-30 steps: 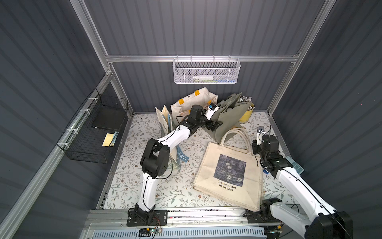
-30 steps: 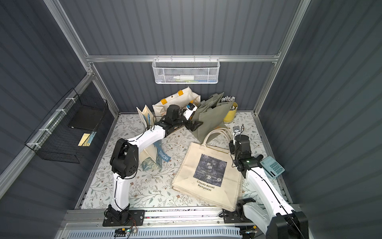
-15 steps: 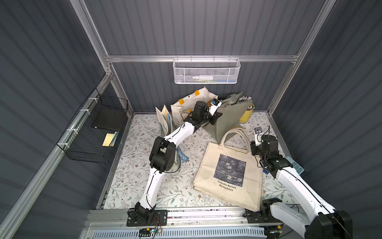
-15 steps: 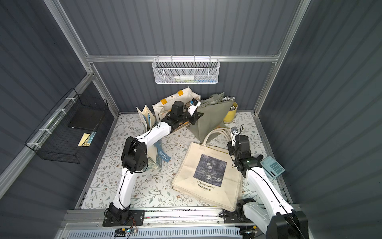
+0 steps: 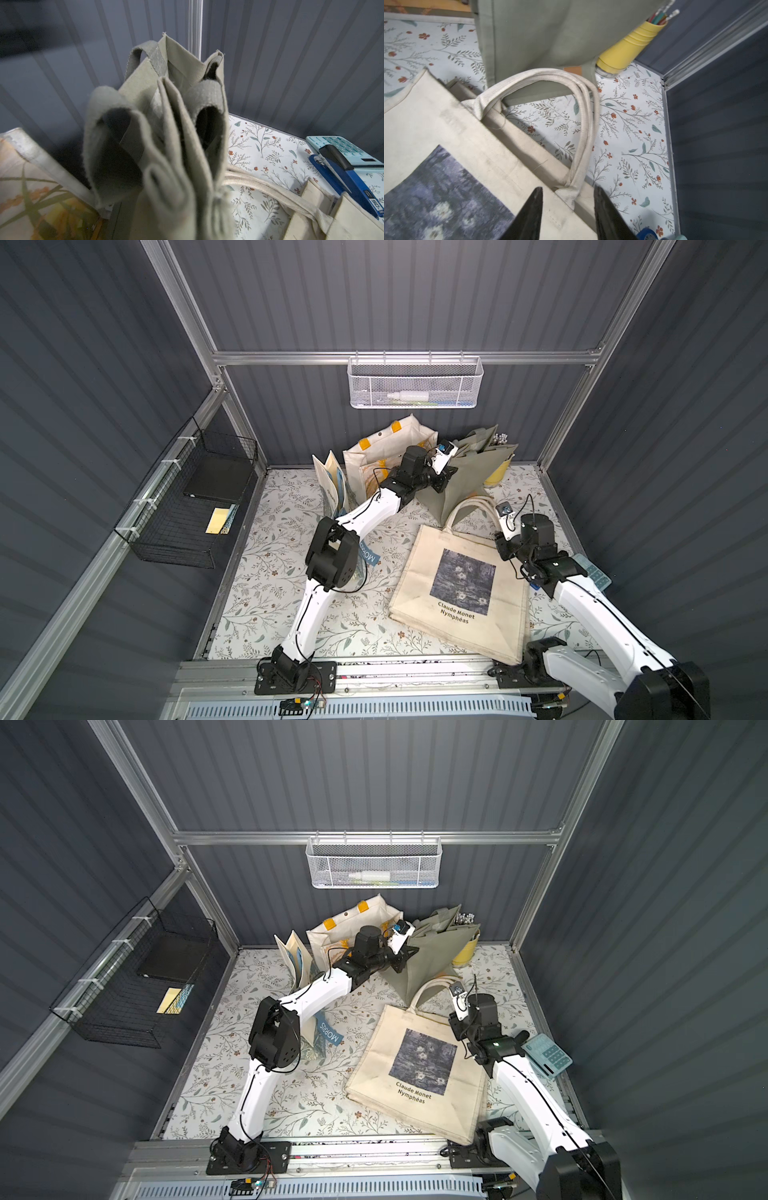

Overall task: Put away the canvas bag
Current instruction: Pick up the canvas bag from the center of the board.

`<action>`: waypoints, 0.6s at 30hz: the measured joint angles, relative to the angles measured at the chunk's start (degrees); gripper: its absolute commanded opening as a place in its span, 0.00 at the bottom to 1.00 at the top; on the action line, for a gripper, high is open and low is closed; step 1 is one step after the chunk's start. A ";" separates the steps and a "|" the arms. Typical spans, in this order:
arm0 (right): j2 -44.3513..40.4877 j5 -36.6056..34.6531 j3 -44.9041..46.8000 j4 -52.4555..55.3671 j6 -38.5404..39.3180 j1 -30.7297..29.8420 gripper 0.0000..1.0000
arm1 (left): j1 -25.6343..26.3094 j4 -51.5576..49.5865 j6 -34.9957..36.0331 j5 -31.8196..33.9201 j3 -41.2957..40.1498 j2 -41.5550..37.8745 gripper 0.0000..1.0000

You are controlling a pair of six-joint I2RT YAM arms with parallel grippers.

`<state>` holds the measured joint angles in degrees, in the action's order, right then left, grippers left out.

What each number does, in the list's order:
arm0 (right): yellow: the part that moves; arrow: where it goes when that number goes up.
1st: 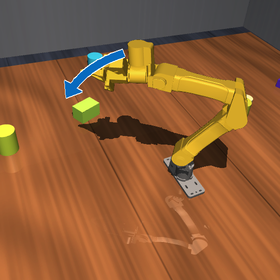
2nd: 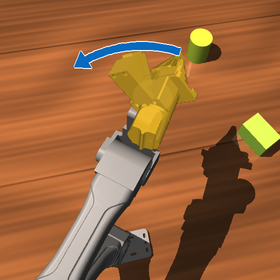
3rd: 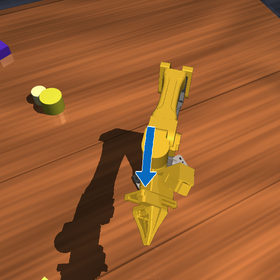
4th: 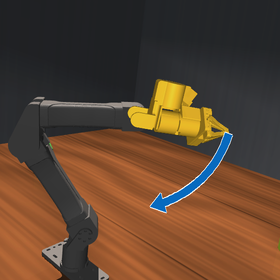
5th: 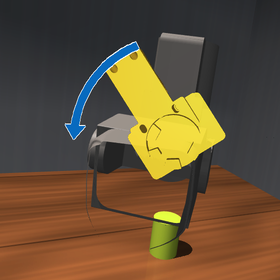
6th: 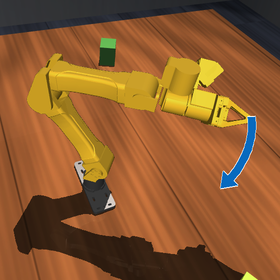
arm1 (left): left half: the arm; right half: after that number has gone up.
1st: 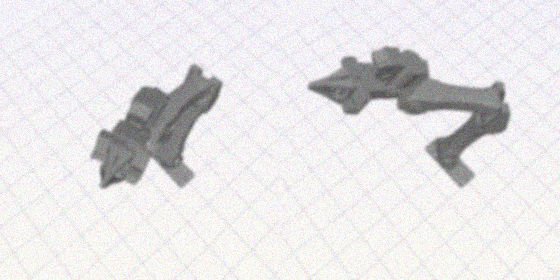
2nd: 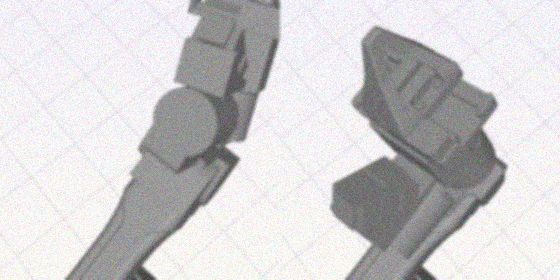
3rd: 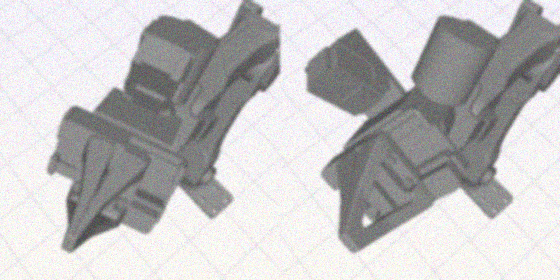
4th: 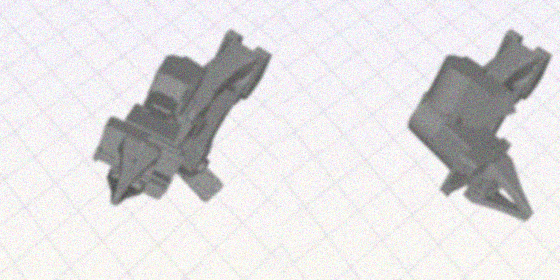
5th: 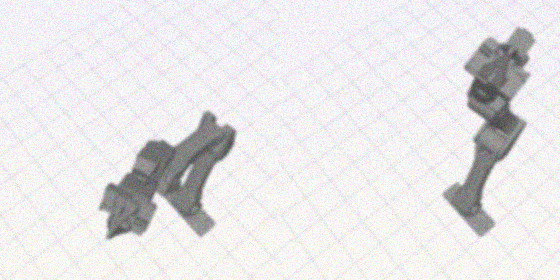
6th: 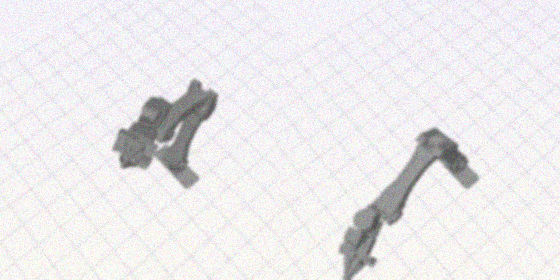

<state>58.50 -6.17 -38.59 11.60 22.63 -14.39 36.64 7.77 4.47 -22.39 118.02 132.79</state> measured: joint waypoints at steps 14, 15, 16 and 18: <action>7.69 0.39 -1.42 3.26 6.01 -9.18 0.41 | 1.57 2.51 4.07 5.31 2.43 -1.51 0.00; 7.74 0.50 -1.44 3.28 6.05 -9.25 0.41 | 1.57 2.49 4.35 5.64 2.89 -1.53 0.00; 7.96 0.66 -1.53 3.34 6.12 -9.49 0.41 | 1.57 2.43 4.55 5.99 3.37 -1.51 0.00; 8.68 0.68 -1.73 3.45 6.21 -10.14 0.41 | 1.57 2.43 4.57 6.32 4.31 -1.51 0.00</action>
<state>67.18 -5.50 -40.32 15.05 28.84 -24.53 38.22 10.20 9.04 -16.08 122.32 131.28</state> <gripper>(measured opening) 0.410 0.066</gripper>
